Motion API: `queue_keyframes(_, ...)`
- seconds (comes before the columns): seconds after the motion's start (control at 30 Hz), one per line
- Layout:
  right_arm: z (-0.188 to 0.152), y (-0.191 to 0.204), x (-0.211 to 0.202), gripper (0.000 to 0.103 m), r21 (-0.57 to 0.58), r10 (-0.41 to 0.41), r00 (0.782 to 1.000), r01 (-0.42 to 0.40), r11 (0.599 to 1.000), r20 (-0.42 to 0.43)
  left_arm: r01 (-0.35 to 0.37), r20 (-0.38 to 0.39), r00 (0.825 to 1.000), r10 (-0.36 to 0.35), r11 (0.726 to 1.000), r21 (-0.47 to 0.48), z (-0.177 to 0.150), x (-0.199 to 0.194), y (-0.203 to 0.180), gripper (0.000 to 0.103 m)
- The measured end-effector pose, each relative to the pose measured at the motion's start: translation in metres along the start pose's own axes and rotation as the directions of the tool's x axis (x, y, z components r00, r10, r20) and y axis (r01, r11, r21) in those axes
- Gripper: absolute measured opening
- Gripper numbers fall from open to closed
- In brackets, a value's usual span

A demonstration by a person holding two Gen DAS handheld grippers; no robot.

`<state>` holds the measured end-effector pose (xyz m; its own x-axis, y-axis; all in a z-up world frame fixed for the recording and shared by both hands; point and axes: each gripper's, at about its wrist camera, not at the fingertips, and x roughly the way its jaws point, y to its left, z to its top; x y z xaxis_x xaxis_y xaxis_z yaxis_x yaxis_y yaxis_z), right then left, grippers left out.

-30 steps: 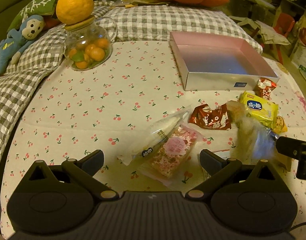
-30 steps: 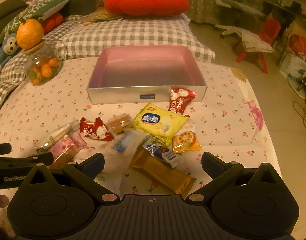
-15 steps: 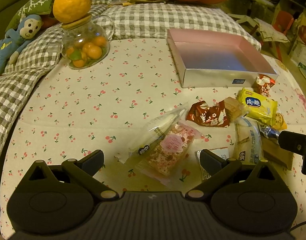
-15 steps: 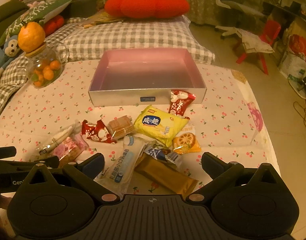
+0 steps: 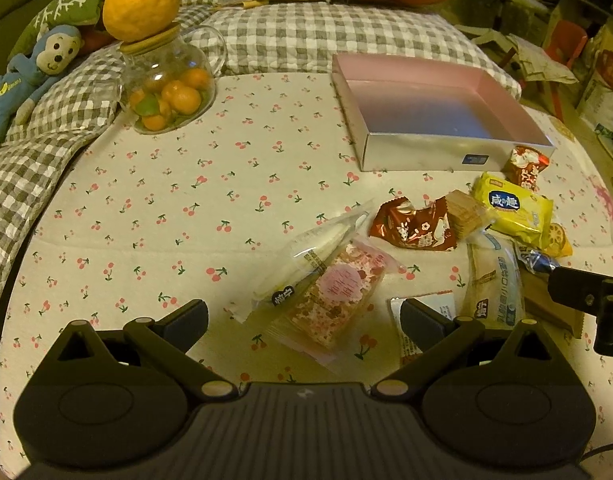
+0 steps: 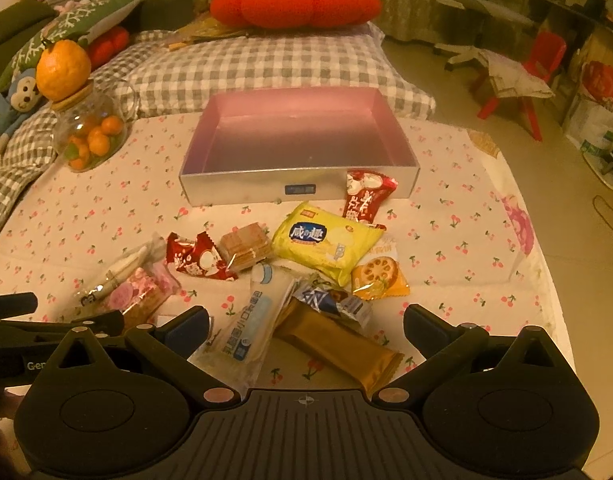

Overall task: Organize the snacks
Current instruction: 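Move both tools toward the snack pile in front of the pink box, then grasp the clear plastic bag with left tool while right tool grasps white-blue packet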

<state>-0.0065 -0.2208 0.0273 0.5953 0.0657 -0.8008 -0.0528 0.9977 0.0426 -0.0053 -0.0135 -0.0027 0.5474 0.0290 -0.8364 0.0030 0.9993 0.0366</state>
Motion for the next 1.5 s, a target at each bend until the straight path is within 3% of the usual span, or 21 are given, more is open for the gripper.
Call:
queue_keyframes(1.1, 0.003, -0.006, 0.004, 0.103, 0.016, 0.007, 1.000, -0.006, 1.000, -0.025, 0.022, -0.010, 1.000, -0.022, 1.000, 0.005, -0.001, 0.005, 0.002, 0.102)
queue_keyframes(1.27, 0.010, -0.019, 0.002, 0.103, 0.056, 0.080, 0.996, -0.077, 0.995, -0.039, 0.081, -0.035, 0.996, -0.080, 0.997, 0.020, 0.004, 0.009, 0.009, 0.102)
queue_keyframes(1.5, 0.010, -0.038, 0.012, 0.103, 0.144, 0.226, 0.972, -0.215, 0.966, -0.066, 0.206, -0.015, 0.978, -0.206, 0.979, 0.003, 0.006, 0.013, 0.026, 0.097)
